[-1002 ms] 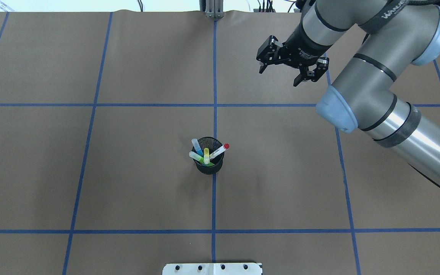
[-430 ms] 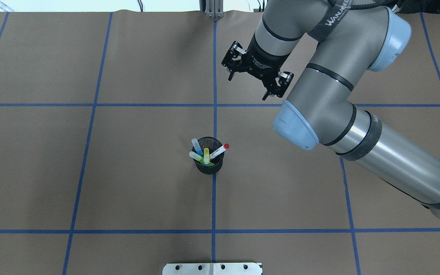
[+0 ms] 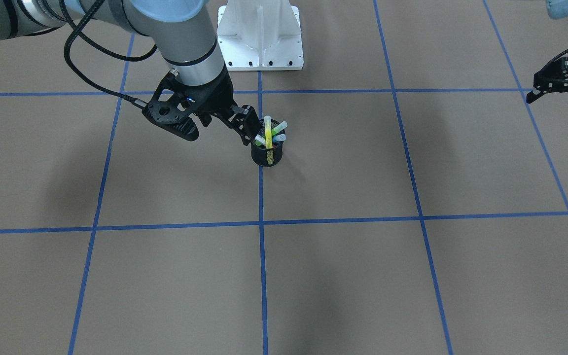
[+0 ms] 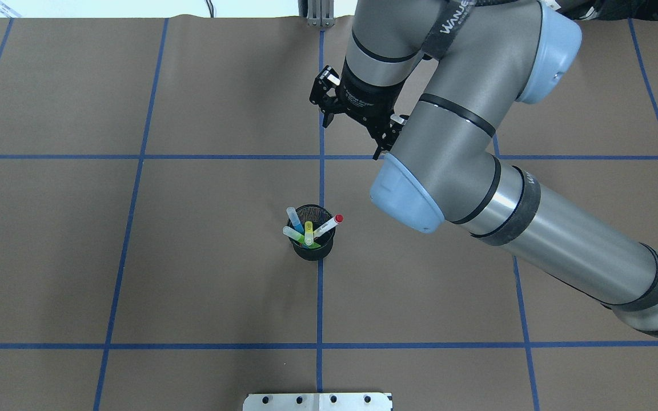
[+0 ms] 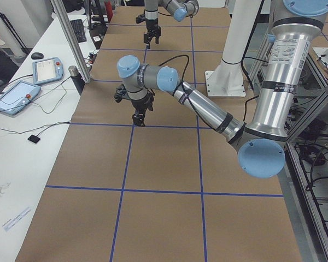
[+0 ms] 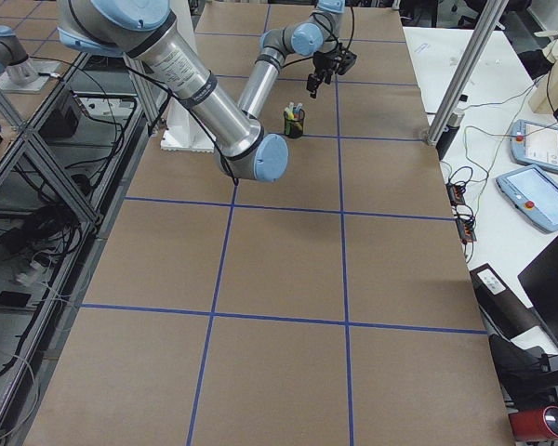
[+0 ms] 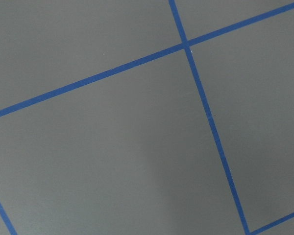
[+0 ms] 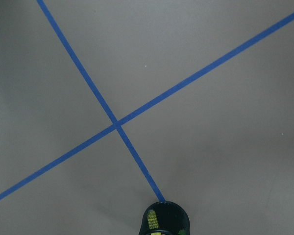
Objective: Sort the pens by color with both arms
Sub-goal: 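Move the right gripper over the black mesh pen cup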
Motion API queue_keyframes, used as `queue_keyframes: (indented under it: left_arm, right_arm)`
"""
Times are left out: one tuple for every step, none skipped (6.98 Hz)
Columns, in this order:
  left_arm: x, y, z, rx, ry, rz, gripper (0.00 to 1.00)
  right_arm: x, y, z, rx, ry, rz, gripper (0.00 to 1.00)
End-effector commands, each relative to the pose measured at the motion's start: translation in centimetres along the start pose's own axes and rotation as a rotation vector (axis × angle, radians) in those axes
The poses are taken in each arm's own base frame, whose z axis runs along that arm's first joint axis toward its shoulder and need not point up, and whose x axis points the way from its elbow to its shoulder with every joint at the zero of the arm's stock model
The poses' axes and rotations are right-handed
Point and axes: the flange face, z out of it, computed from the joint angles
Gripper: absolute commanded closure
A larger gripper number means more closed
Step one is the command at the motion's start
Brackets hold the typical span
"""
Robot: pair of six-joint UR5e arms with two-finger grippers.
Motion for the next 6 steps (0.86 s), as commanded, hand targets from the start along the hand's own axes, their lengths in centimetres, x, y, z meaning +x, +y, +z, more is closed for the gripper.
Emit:
queue_keyframes:
  left_arm:
    - [-0.4,0.0,0.0,-0.001,-0.001,-0.006,0.01]
    - [-0.4,-0.2,0.0,0.000,-0.001,-0.010,0.01]
    - [-0.8,-0.3,0.3,-0.007,0.000,-0.015,0.01]
    - [-0.9,-0.3,0.3,-0.007,0.000,-0.019,0.01]
    - [-1.2,-0.2,0.6,-0.013,0.000,-0.024,0.01]
    - [-1.6,-0.2,0.9,-0.021,0.001,-0.030,0.01]
  right_arm:
    - [-2.4,2.2,1.9,-0.007,0.064,0.065,0.02]
    - [-6.8,3.2,3.1,-0.007,0.112,0.095,0.02]
    - [-9.5,4.1,3.6,-0.008,0.157,0.102,0.02]
    - [-9.8,4.3,3.8,-0.014,0.165,0.074,0.02]
    - [-10.2,5.1,4.1,-0.025,0.177,0.015,0.02]
    - [-9.6,6.0,5.5,-0.036,0.221,-0.066,0.02]
